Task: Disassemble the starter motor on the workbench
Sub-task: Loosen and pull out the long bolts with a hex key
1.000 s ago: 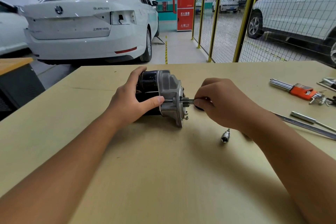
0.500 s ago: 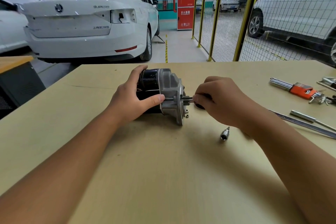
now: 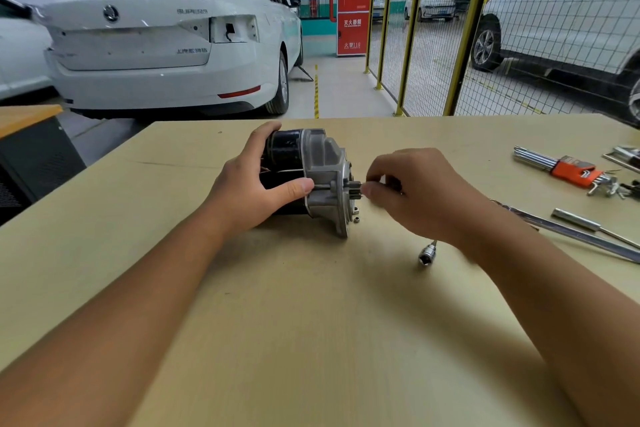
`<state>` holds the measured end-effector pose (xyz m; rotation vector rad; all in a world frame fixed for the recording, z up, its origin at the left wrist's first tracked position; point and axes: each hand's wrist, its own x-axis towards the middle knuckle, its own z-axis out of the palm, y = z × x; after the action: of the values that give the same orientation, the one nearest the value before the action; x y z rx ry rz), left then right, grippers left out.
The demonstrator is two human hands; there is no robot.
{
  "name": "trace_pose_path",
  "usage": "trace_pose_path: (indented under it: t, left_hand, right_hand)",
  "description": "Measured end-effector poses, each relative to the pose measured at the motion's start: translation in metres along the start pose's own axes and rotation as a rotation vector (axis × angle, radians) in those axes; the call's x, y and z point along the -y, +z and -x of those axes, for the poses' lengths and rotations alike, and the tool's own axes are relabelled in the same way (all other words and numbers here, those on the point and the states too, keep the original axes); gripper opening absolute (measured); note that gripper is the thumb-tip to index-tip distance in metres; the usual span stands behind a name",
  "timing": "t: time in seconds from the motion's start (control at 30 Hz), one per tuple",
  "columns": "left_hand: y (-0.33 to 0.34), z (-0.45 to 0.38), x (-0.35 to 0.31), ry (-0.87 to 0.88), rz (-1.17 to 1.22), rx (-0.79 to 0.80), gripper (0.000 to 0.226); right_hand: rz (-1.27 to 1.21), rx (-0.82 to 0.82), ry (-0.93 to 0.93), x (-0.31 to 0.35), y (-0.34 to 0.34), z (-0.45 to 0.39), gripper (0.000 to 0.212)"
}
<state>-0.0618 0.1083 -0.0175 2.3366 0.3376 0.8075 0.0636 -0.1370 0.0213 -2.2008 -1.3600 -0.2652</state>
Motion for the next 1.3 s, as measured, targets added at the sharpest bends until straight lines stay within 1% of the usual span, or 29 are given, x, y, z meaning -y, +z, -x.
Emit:
trace_pose_path:
  t: [0.1,0.37,0.67,0.77,0.9,1.03,1.1,1.23,1.3]
  left_hand:
    - [0.0004,-0.0002,-0.0001,0.003,0.000,-0.002,0.096]
    - [0.0004,-0.0002,0.0004,0.006,0.003,0.000,0.095]
    - [0.0010,-0.0014,0.0016,0.010,-0.001,-0.007,0.096]
    - [0.0012,-0.0015,0.0011,0.011,-0.001,-0.008,0.096]
    - [0.0011,-0.0014,0.0007,0.010,0.000,-0.007,0.096]
    - [0.0007,-0.0010,0.0004,0.009,-0.003,-0.001,0.097]
    - [0.0005,-0.0011,0.0006,0.011,-0.004,0.003,0.096]
    - [0.0002,-0.0010,0.0000,0.012,-0.002,-0.004,0.095]
    - [0.0003,-0.0007,-0.0003,0.010,-0.003,-0.007,0.095]
  right_hand:
    - [0.007,0.004,-0.003,-0.0010,0.0011,-0.0017,0.018]
    - [0.124,-0.070,-0.003,0.0028,-0.0016,0.0006,0.010]
    - [0.012,-0.053,-0.013,0.0032,-0.0002,-0.0006,0.008]
    - [0.007,-0.038,-0.005,0.0023,0.0003,-0.0016,0.015]
    - [0.042,0.007,-0.006,0.0023,-0.0008,-0.0022,0.016]
    - [0.167,-0.002,0.000,0.0037,-0.0023,0.0002,0.013]
    - [0.144,-0.009,0.004,0.0036,-0.0033,0.0001,0.010]
    - [0.122,0.013,0.006,0.0036,-0.0009,0.0006,0.015]
    - [0.065,0.012,0.007,0.0024,0.0003,0.0010,0.013]
